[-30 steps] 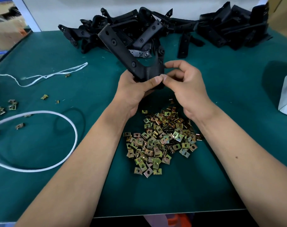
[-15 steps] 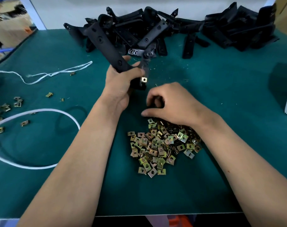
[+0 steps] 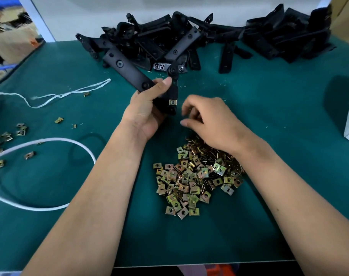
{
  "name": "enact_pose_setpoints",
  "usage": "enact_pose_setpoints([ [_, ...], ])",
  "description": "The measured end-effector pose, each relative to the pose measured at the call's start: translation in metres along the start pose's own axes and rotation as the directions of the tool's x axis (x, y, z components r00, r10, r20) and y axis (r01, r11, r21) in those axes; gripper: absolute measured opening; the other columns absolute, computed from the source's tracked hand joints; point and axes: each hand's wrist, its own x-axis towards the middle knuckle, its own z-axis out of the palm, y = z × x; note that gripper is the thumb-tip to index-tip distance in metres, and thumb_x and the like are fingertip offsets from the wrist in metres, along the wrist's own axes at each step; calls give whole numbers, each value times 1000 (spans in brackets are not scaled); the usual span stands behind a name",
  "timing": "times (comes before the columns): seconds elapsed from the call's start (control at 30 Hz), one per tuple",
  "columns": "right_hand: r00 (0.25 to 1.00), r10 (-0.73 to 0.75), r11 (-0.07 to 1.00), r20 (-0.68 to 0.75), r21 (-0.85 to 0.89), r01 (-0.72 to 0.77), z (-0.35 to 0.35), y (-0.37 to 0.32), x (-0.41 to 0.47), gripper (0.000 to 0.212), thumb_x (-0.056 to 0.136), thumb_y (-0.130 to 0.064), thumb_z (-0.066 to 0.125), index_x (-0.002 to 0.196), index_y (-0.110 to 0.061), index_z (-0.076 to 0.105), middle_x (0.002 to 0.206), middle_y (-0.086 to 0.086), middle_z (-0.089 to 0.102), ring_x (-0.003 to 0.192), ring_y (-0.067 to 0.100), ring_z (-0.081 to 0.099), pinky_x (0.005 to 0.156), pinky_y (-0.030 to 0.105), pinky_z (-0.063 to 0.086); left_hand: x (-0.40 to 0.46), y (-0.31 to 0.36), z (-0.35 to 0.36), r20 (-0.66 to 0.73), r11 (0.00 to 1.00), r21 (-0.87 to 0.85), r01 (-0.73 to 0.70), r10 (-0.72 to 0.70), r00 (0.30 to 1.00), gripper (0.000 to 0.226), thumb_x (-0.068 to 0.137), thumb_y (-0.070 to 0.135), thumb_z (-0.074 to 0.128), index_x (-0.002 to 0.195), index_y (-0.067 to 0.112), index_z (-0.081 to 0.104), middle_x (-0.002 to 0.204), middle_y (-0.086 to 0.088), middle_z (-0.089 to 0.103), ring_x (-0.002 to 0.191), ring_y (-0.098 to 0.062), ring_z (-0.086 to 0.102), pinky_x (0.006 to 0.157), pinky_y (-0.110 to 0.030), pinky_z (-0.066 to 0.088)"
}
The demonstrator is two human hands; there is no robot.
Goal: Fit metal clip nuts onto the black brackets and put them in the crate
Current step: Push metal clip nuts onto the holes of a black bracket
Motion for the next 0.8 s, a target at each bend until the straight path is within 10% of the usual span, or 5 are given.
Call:
enact_pose_setpoints([
  [0.13,982,99,967,-161,248,-57,-3,10,4,12,97,-20,71,104,-24,79,89,-15,73,82,-3,66,78,6,44,-1,0,3,20,999,16,33,-34,999,10,88,15,73,89,16,64,87,-4,65,77,-19,63,69,-30,55],
  [0.27,955,227,813,-191,578,-77,-5,14,4,18,93,-5,72,95,-21,78,79,-3,77,76,5,73,69,18,51,-2,-3,4,42,997,0,79,-79,996,27,93,15,70,115,10,56,116,-15,59,109,-31,56,110,-46,45],
  [0.4,927,328,582,-182,812,-46,-8,14,3,9,90,1,74,92,-8,71,79,8,76,73,20,76,63,21,55,-6,-4,7,70,994,14,108,-109,992,34,94,16,67,125,11,53,141,-24,55,120,-33,54,120,-51,31],
  [0.63,894,396,533,-211,845,-36,-7,13,5,21,95,-22,74,82,-6,69,66,7,72,52,18,66,45,23,49,-10,-7,12,132,987,93,134,-145,981,32,96,17,64,127,12,56,126,-15,58,106,-27,59,88,-36,48],
  [0.8,883,434,373,-179,928,5,-8,13,6,8,99,-5,65,94,-1,70,71,7,74,60,16,71,55,19,55,-12,-12,16,151,986,102,135,-149,977,29,92,15,68,119,9,60,112,-12,67,99,-24,64,84,-35,52],
])
